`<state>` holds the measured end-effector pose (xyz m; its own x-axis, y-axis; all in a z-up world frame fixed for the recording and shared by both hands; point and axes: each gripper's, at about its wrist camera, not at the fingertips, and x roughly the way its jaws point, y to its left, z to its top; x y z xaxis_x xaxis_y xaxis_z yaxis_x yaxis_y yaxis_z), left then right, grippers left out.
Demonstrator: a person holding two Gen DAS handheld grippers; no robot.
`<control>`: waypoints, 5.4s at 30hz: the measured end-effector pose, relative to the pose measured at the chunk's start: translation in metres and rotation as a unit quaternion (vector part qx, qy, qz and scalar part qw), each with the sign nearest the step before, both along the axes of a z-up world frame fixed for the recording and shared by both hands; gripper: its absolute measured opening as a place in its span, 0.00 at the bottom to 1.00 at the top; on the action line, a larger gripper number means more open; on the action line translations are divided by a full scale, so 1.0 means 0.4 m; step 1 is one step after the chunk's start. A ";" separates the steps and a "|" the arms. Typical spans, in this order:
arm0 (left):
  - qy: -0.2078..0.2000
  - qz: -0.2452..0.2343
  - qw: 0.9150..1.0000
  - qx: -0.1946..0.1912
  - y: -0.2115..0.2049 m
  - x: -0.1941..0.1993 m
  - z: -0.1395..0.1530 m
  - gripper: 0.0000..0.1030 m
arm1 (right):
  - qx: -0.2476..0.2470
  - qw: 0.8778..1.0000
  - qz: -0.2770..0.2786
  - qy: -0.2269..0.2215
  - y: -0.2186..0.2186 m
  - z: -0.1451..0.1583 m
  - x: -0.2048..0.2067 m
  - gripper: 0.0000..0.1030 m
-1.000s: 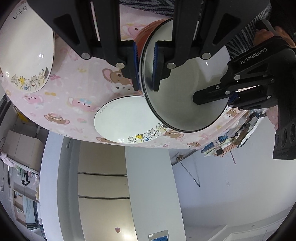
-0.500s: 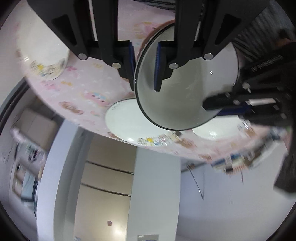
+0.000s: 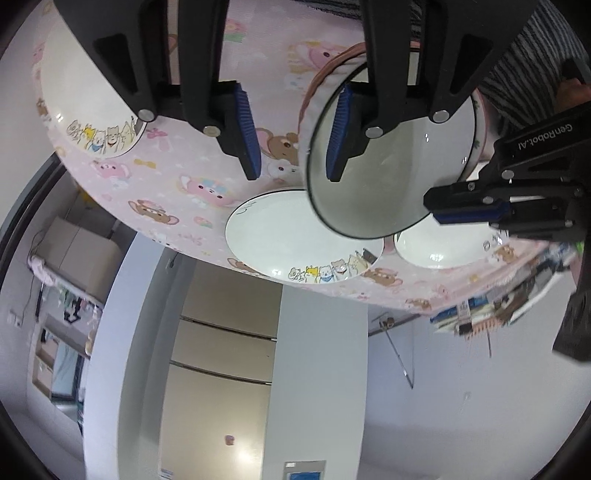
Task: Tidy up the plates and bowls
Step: 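Lower the white bowl onto the stack and open both tools, then lift both tools away and move them over a cartoon-rim plate, then close both tools on the rim of the cartoon 'Life' plate, then lift the plate with both tools and carry it over another plate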
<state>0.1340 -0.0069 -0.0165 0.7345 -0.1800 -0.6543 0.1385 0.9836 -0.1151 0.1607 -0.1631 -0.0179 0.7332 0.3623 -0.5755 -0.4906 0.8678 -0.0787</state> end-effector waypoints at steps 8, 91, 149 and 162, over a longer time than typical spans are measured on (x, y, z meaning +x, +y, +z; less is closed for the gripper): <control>0.007 0.004 1.000 -0.027 0.019 0.002 -0.002 0.12 | 0.047 0.998 0.033 0.000 -0.010 0.023 -0.014 0.09; -0.222 0.035 0.974 0.003 0.116 0.124 0.514 1.00 | 0.140 0.966 0.035 -0.215 -0.013 0.558 0.037 1.00; 0.167 0.038 0.984 -0.057 0.190 0.558 -0.189 0.29 | 0.036 0.973 -0.012 0.229 0.004 -0.114 0.536 0.21; 0.160 0.070 0.980 -0.093 0.215 0.543 -0.185 0.25 | 0.035 0.982 -0.022 0.183 0.020 -0.099 0.516 0.19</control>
